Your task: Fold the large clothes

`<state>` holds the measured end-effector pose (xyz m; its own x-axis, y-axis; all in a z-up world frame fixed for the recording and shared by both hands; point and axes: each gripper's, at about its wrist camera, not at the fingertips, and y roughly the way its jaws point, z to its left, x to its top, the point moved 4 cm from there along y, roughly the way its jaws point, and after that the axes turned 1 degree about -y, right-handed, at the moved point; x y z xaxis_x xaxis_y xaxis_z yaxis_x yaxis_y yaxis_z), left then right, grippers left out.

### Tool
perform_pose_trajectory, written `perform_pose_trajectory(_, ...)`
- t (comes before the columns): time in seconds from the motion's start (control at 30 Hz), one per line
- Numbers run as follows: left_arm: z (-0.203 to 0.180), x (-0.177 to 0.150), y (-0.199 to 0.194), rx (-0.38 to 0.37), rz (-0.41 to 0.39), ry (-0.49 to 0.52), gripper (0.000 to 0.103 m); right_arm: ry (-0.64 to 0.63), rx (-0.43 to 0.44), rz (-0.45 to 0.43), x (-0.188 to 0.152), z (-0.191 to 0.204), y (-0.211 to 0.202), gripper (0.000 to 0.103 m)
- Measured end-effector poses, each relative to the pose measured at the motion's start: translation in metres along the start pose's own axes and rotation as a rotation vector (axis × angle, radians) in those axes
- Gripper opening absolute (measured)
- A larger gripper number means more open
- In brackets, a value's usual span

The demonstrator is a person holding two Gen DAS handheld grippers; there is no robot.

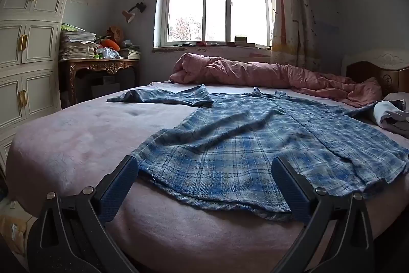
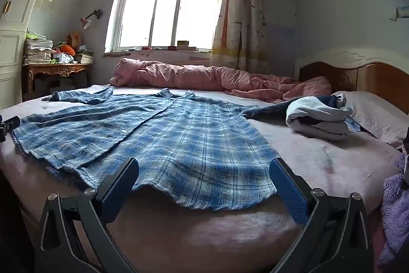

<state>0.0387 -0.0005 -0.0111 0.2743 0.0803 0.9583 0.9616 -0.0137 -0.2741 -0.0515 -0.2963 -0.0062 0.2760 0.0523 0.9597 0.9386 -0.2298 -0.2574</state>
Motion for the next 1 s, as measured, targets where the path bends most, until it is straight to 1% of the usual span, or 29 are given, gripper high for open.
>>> perform_pose_trajectory(0.13,0.0,0.001,0.001,-0.018,0.003,0.018,0.103,0.003,-0.015,-0.004,0.004,0.002,0.008,0.103)
perform_pose_trajectory(0.17,0.001,0.001,0.001,-0.023,0.002,0.024,0.103,0.022,0.001,-0.035,0.002,-0.002,0.0,0.103)
perform_pose_trajectory(0.27,0.003,0.002,0.003,-0.033,0.003,0.044,0.103,0.028,0.003,-0.031,0.001,-0.002,-0.002,0.103)
perform_pose_trajectory(0.3,-0.003,-0.003,-0.001,0.007,-0.005,0.05,0.103,0.033,0.005,-0.023,-0.001,-0.002,0.001,0.103)
perform_pose_trajectory(0.37,-0.006,-0.002,-0.002,-0.003,-0.009,0.048,0.103,0.039,0.011,-0.016,-0.003,-0.006,0.002,0.103)
perform_pose_trajectory(0.77,-0.011,-0.002,-0.004,0.002,-0.021,0.066,0.103,0.043,0.018,0.001,-0.002,-0.006,0.006,0.103)
perform_pose_trajectory(0.9,-0.012,-0.002,-0.004,-0.008,-0.02,0.065,0.103,0.046,0.024,0.007,-0.004,-0.005,0.006,0.103)
perform_pose_trajectory(1.0,-0.013,-0.001,-0.006,-0.002,-0.034,0.068,0.103,0.041,0.019,0.012,-0.006,-0.003,0.006,0.103)
